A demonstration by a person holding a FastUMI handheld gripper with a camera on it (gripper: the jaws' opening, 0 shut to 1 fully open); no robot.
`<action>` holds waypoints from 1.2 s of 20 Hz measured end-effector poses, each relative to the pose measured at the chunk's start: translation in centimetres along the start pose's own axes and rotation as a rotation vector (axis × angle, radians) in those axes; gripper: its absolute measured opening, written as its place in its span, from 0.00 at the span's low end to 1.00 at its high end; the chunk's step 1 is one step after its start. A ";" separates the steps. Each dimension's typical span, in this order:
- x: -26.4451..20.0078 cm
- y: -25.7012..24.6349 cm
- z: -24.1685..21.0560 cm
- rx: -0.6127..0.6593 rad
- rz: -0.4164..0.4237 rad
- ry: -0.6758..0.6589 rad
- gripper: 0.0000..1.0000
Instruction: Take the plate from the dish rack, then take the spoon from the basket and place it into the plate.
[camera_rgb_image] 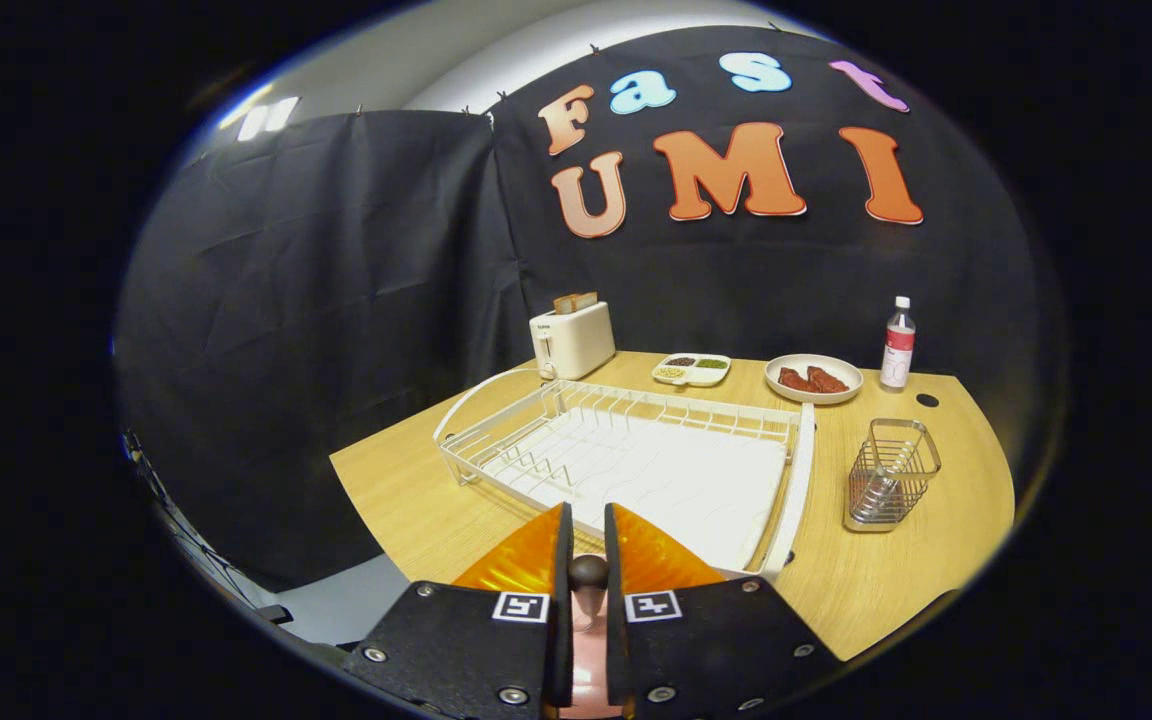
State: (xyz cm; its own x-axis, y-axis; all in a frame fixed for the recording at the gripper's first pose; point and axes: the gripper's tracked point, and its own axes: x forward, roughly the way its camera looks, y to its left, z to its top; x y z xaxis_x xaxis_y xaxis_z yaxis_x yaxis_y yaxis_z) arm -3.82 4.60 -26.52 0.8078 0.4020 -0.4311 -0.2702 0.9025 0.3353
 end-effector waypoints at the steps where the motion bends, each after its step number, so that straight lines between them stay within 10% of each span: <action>1: -0.3 -0.2 -0.2 0.004 0.007 -0.001 0.13; 17: -1.3 -3.5 -4.8 0.028 -0.022 0.072 0.27; 24: -2.6 -3.2 1.6 -0.025 -0.112 -0.087 0.64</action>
State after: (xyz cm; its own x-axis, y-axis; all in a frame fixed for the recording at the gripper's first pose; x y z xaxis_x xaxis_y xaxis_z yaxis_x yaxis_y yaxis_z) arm -4.26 0.40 -25.13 0.8756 0.2847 -0.3901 -0.1880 0.9450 0.2675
